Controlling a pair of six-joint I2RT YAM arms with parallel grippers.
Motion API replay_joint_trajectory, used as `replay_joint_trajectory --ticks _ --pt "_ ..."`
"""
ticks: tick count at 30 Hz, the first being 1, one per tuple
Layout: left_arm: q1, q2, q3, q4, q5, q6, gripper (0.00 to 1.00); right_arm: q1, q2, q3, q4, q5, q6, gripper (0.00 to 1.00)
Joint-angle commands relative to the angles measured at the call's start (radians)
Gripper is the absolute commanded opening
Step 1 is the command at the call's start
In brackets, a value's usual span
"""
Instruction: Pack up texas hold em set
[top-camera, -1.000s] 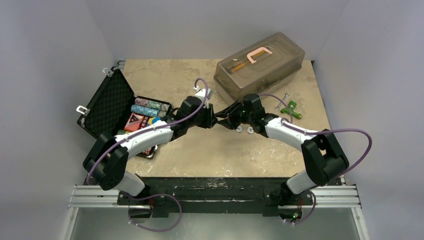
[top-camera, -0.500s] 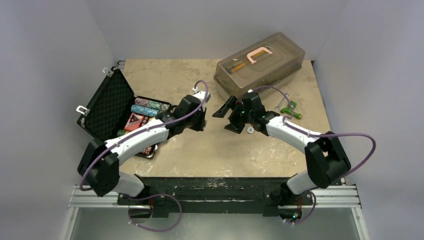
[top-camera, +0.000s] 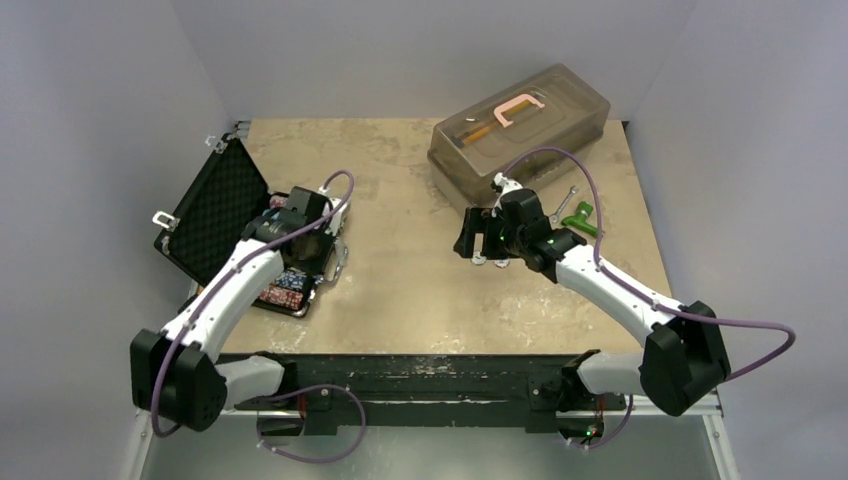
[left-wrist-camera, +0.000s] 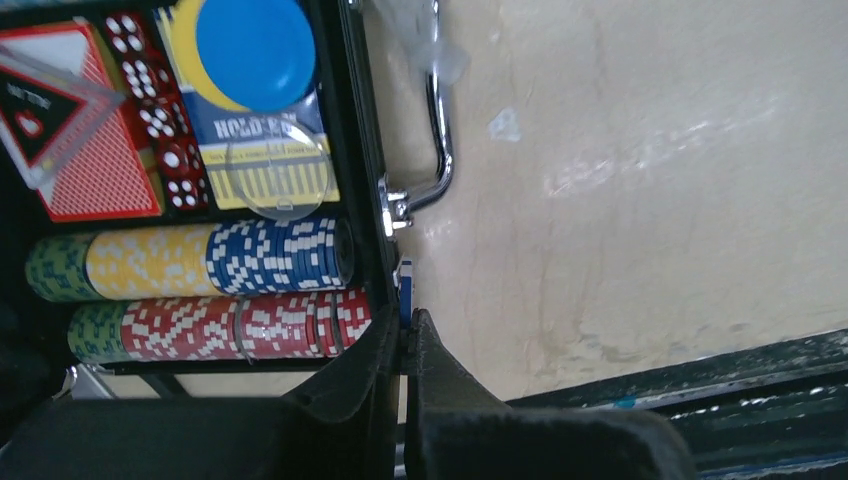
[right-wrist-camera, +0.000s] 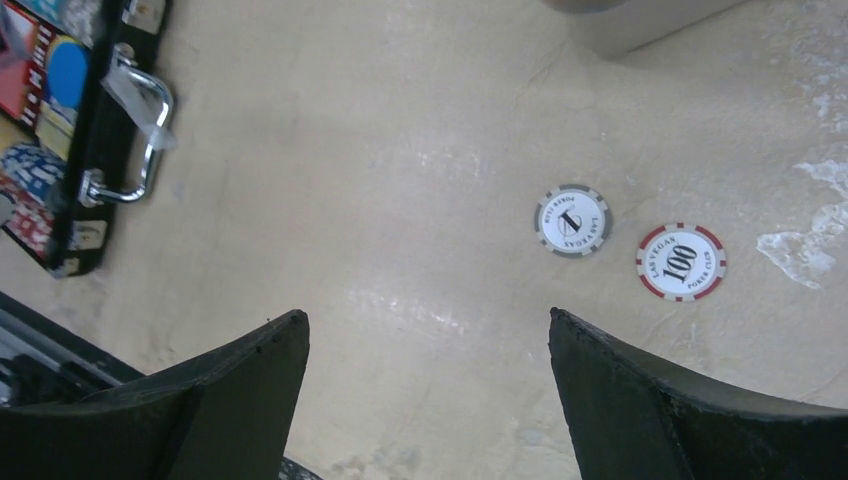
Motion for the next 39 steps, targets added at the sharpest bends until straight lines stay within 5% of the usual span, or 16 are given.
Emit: replay_joint_trajectory --ticks 1,11,28,39 --pt "0.039 0.128 0.035 -0.113 -0.039 0.089 0.0 -0.001 -0.026 -0.044 -0.019 0.013 -0.129 0.87" --pt "0.068 0.272 0.04 -0.064 -0.136 0.098 0.0 -0.001 -0.069 -0.131 0.039 0.018 -0.123 0.88" --pt "0.083 0.303 0.034 -0.052 -0.159 0.102 0.0 0.0 -0.067 -0.142 0.043 0.03 -0.126 0.87" --pt "0.084 0.251 0.036 -0.031 -0.255 0.039 0.34 -0.001 -0.068 -0.148 0.032 0.022 -0.129 0.87"
